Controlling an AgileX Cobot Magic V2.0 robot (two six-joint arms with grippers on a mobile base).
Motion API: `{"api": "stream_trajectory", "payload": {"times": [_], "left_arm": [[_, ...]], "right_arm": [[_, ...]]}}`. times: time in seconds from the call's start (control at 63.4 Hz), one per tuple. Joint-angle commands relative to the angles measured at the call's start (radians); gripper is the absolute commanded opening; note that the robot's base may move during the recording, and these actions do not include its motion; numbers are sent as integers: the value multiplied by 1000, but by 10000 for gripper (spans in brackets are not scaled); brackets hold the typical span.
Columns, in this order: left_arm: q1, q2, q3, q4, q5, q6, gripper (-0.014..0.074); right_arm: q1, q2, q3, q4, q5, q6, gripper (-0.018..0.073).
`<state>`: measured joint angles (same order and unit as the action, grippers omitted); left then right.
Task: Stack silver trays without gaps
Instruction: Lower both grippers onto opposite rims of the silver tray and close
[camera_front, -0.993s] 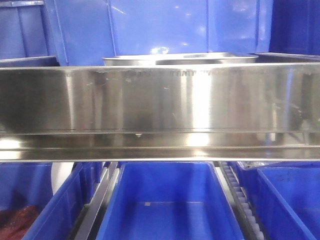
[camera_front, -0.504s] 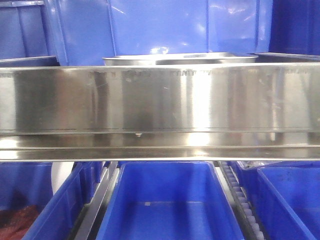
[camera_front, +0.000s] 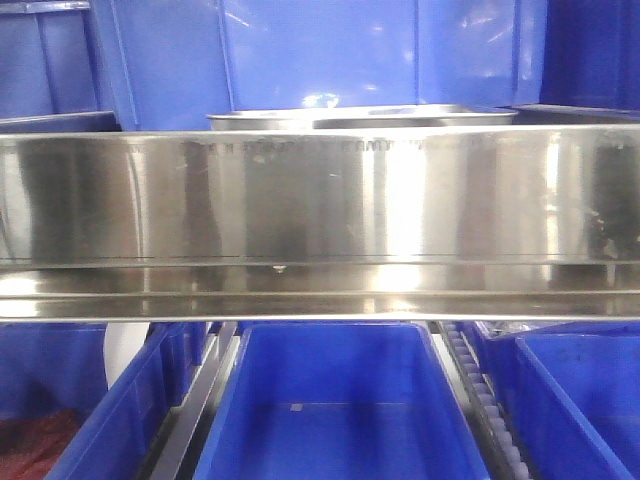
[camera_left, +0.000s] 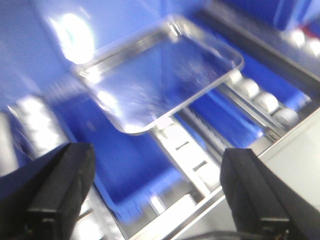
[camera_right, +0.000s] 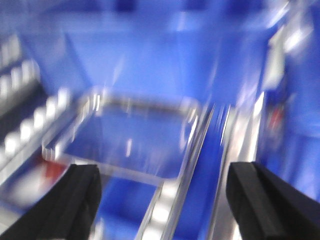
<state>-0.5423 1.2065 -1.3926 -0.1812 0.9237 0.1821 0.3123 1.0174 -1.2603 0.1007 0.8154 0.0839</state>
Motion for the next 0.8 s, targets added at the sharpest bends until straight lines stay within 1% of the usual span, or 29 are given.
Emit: {"api": "stream_trajectory", "payload": {"times": [0.0, 0.047, 0.11, 0.158, 0.221, 0.284, 0.331, 0.362, 0.441, 0.504, 0.662, 0.725, 0.788], "left_arm": [[-10, 95, -134, -15, -4, -27, 432], [-10, 154, -184, -10, 22, -44, 431], [-10, 237, -246, 41, 64, -128, 431], [-10, 283, -289, 86, 93, -182, 431], [-10, 334, -327, 146, 127, -277, 431], [-10, 376, -354, 205, 137, -374, 431], [-10, 405, -364, 238, 137, -420, 431], [-6, 418, -367, 243, 135, -450, 431], [4, 448, -369, 239, 118, -496, 431], [10, 470, -369, 237, 99, -524, 431], [12, 511, -369, 240, 46, -527, 431], [12, 523, -369, 240, 22, -548, 431], [12, 536, -369, 240, 2, -551, 431]], "right_arm": [[8, 113, -132, 4, 69, -6, 613], [8, 186, -186, -1, 135, -6, 613], [8, 273, -268, -8, 230, -6, 613], [8, 329, -315, -8, 275, -5, 613], [8, 398, -368, -21, 311, 17, 613], [8, 448, -412, -51, 324, 68, 613], [8, 482, -437, -81, 324, 117, 613], [8, 497, -444, -93, 320, 138, 613], [8, 532, -455, -111, 297, 173, 613], [8, 560, -456, -112, 274, 174, 613], [8, 626, -457, -112, 241, 174, 613], [8, 652, -457, -112, 222, 174, 613], [8, 674, -458, -112, 200, 174, 613]]}}
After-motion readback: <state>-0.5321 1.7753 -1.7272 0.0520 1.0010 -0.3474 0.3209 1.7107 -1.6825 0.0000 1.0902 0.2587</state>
